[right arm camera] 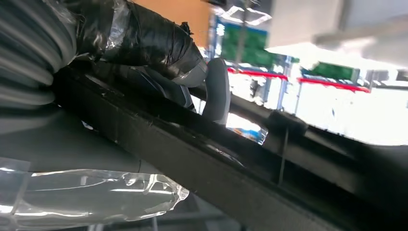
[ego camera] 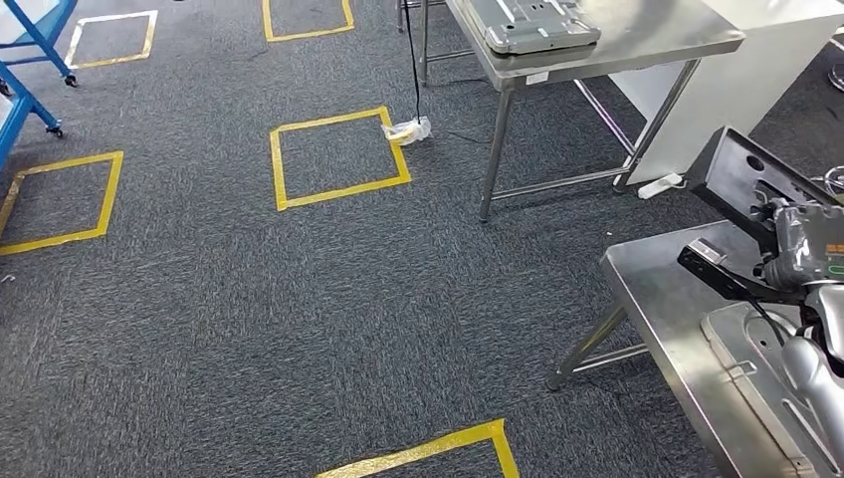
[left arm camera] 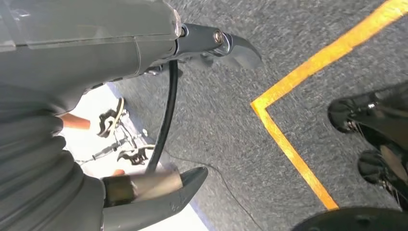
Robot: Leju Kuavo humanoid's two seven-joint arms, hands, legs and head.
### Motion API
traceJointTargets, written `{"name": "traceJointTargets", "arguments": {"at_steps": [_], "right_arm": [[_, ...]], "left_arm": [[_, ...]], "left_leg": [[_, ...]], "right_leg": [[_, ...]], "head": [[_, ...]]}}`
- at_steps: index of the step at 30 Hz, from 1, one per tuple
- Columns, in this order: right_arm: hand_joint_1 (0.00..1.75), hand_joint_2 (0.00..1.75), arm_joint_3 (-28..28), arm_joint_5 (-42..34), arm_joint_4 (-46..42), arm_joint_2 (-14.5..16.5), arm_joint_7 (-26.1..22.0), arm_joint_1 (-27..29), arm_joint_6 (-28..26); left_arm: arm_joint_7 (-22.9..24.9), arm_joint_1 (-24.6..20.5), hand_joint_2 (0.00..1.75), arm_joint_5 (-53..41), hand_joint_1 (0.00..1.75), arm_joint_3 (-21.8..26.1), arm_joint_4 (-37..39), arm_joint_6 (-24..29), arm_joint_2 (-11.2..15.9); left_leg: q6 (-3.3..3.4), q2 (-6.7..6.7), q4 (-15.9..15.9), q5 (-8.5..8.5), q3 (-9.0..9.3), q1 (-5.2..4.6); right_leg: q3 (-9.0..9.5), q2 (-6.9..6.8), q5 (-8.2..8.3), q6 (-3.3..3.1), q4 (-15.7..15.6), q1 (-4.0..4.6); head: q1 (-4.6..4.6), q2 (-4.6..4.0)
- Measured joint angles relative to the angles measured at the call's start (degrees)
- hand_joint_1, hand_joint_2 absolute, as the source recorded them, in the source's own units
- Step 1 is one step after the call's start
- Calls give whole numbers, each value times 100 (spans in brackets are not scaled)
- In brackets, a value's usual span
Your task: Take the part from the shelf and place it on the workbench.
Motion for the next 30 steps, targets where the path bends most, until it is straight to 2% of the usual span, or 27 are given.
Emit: {"name": "traceJointTargets", "arguments": {"at_steps": [1, 3, 5, 6, 7, 8, 10, 11, 12, 13, 14, 15, 16, 17, 19, 20, 21, 22, 23, 24, 26, 27, 28, 30], "right_arm": [[175, 175, -27, -17, 28, -33, -2, 34, 2], [175, 175, -81, -41, 92, -67, -5, 74, 15], [175, 175, -110, -51, 187, -69, -19, 122, 36], [175, 175, -115, -55, 245, -68, -30, 154, 42], [175, 175, -120, -60, 302, -68, -39, 184, 44], [175, 175, -129, -66, 362, -67, -47, 205, 43], [175, 175, -155, -77, 465, -59, -53, 218, 40], [175, 175, -167, -81, 522, -49, -56, 217, 38], [175, 175, -174, -81, 577, -36, -59, 218, 37], [175, 175, -180, -82, 636, -26, -64, 225, 34], [175, 175, -185, -83, 692, -20, -74, 235, 31], [175, 175, -196, -86, 749, -17, -87, 250, 25], [175, 175, -211, -91, 803, -17, -99, 255, 16], [175, 175, -227, -95, 861, -11, -108, 248, 4], [175, 175, -247, -91, 987, 21, -119, 227, -26], [175, 175, -249, -83, 1058, 50, -125, 229, -38], [175, 175, -249, -75, 1122, 78, -131, 243, -45], [175, 175, -249, -71, 1182, 101, -134, 261, -48], [175, 175, -249, -68, 1236, 117, -134, 275, -50], [175, 175, -250, -67, 1275, 125, -134, 283, -54], [175, 175, -255, -64, 1333, 138, -133, 275, -64], [175, 175, -257, -63, 1355, 149, -133, 270, -70], [175, 175, -259, -61, 1376, 160, -133, 267, -75], [175, 175, -261, -60, 1417, 176, -134, 270, -80]], "left_arm": [[-5, -6, 175, 8, 0, -3, 0, -8, 2], [-16, 2, 175, 23, 0, -5, 0, -24, 5], [-22, 23, 175, 44, 0, -7, 0, -33, 5], [-23, 28, 175, 57, 0, -7, 0, -36, 5], [-25, 30, 175, 65, 0, -8, 0, -37, 5], [-27, 29, 175, 70, 0, -9, 0, -38, 7], [-32, 28, 175, 73, 0, -10, 0, -39, 21], [-34, 29, 175, 73, 0, -11, 0, -39, 31], [-34, 29, 175, 73, 0, -11, 0, -39, 42], [-35, 27, 175, 74, 0, -12, 0, -39, 52], [-36, 21, 175, 74, 0, -13, 0, -40, 60], [-37, 7, 175, 75, 0, -13, 0, -42, 66], [-40, -6, 175, 77, 0, -13, 0, -44, 70], [-45, -14, 175, 79, 0, -13, 0, -47, 70], [-51, -8, 175, 86, 0, -14, 0, -51, 68], [-53, -2, 175, 88, 0, -14, 0, -52, 67], [-54, 2, 175, 91, 0, -15, 0, -52, 66], [-54, 2, 175, 92, 0, -15, 0, -52, 64], [-55, -1, 175, 94, 0, -15, 0, -52, 61], [-55, -4, 175, 96, 0, -15, 0, -52, 58], [-56, -9, 175, 97, 0, -15, 0, -52, 59], [-56, -11, 175, 97, 0, -16, 0, -52, 61], [-57, -13, 175, 97, 0, -16, 0, -52, 63], [-57, -24, 175, 98, 0, -17, 0, -51, 62]], "left_leg": [[-25, -112, 98, -84, -36, 15], [-50, -426, 654, -410, -291, 46], [-37, -562, 1457, -727, -696, 54], [-21, -580, 1684, -749, -827, 52], [5, -595, 1690, -655, -857, 48], [40, -636, 1442, -453, -765, 42], [120, -888, 621, -31, -405, 32], [142, -1005, 300, 89, -255, 29], [153, -1076, 128, 128, -171, 25], [156, -1065, 79, 117, -141, 21], [163, -991, 43, 138, -124, 13], [182, -911, -12, 171, -104, 15], [208, -832, -83, 209, -82, 21], [235, -751, -155, 250, -63, 28], [265, -599, -215, 283, -52, 31], [268, -520, -214, 282, -55, 30], [264, -442, -209, 274, -57, 32], [254, -367, -201, 264, -58, 35], [237, -295, -185, 248, -57, 41], [215, -227, -161, 225, -56, 47], [150, -108, -96, 165, -53, 34], [114, -57, -70, 137, -45, 23], [81, -6, -59, 116, -38, 11], [29, 82, -67, 98, -9, 9]], "right_leg": [[4, 54, 6, -39, -7, -12], [8, 162, 16, -97, -18, -20], [4, 300, 19, -120, -15, 6], [3, 377, 20, -124, -12, 21], [3, 456, 21, -126, -7, 35], [4, 539, 22, -127, 0, 43], [-1, 691, 24, -120, 15, 46], [-8, 766, 30, -107, 20, 41], [-20, 834, 41, -84, 19, 29], [-34, 907, 59, -51, 10, 13], [-45, 983, 83, -9, -12, 1], [-58, 986, 90, 22, -17, -12], [-91, 886, 50, 46, 26, -5], [-163, 718, -50, 65, 164, 8], [-457, 337, -409, 102, 796, 12], [-622, 254, -565, 128, 1163, -3], [-735, 214, -639, 155, 1420, -23], [-743, 192, -603, 179, 1464, -45], [-628, 161, -467, 199, 1265, -66], [-414, 86, -277, 218, 884, -80], [-26, -138, -36, 208, 165, -62], [62, -200, 2, 181, -8, -43], [72, -203, -11, 142, -44, -22], [53, -93, -3, 74, -26, -10]], "head": [[-1, 0], [-5, 0], [-7, 0], [-7, 0], [-5, 0], [-5, 0], [-3, 0], [-3, 0], [-2, 0], [-2, 0], [-3, 0], [-4, 0], [1, 0], [12, 0], [37, 0], [45, 0], [47, 0], [47, 0], [48, 0], [48, 0], [47, 0], [45, 0], [42, 0], [38, 0]]}}
